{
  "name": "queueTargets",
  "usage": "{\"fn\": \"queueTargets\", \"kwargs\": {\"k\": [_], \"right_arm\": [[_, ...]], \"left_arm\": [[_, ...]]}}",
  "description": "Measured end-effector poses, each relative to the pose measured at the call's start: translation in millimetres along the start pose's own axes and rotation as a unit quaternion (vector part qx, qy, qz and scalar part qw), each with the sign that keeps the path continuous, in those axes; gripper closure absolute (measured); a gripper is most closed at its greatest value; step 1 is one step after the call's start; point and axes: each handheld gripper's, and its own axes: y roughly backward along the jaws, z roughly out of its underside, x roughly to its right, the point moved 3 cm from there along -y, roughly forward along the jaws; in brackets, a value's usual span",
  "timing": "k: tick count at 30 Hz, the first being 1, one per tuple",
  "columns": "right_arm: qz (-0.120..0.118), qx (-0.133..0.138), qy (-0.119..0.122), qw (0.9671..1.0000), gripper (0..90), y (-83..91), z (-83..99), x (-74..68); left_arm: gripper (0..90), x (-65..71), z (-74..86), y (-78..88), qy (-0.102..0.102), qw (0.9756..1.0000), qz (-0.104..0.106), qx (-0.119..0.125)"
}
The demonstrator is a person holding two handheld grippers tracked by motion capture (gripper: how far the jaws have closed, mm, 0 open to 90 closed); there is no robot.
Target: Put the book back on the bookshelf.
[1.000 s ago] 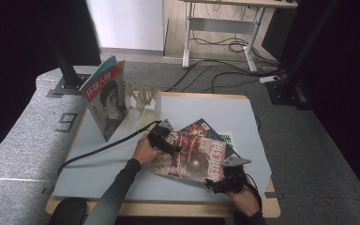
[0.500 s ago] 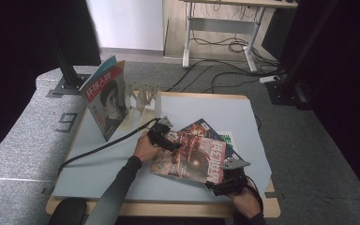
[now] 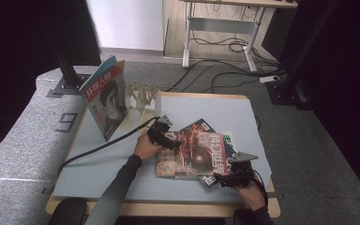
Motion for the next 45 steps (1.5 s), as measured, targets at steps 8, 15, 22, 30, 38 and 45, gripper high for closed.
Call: {"fn": "queueTargets", "kwargs": {"k": [8,15,22,30,38,45], "right_arm": [[0.014,0.003,-0.015,0.9998,5.6,-2.0,-3.0,18.0],[0.025,0.002,-0.024,0.9994,5.5,-4.3,-5.7,28.4],[0.033,-0.001,-0.027,0.9991,4.8,-7.4,-9.5,37.4],[0.022,-0.004,-0.068,0.9974,1.1,-14.8,-9.9,50.8],[0.046,-0.004,-0.06,0.9971,1.5,-19.7,-17.9,56.6],[0.065,-0.004,-0.059,0.9961,3.0,-26.1,-26.7,63.0]], "left_arm": [[2.5,-0.5,3.8,-4.4,0.003,0.9998,-0.003,-0.018],[1.1,4.3,6.1,0.3,0.003,0.9991,-0.008,-0.042],[1.2,10.8,16.3,9.1,0.014,0.9991,-0.011,-0.038],[1.8,21.2,28.9,20.9,0.009,0.9989,-0.009,-0.046],[1.1,31.3,39.2,29.8,-0.002,0.9982,-0.006,-0.059],[1.1,39.7,49.4,37.4,-0.001,0.9984,0.002,-0.057]]}}
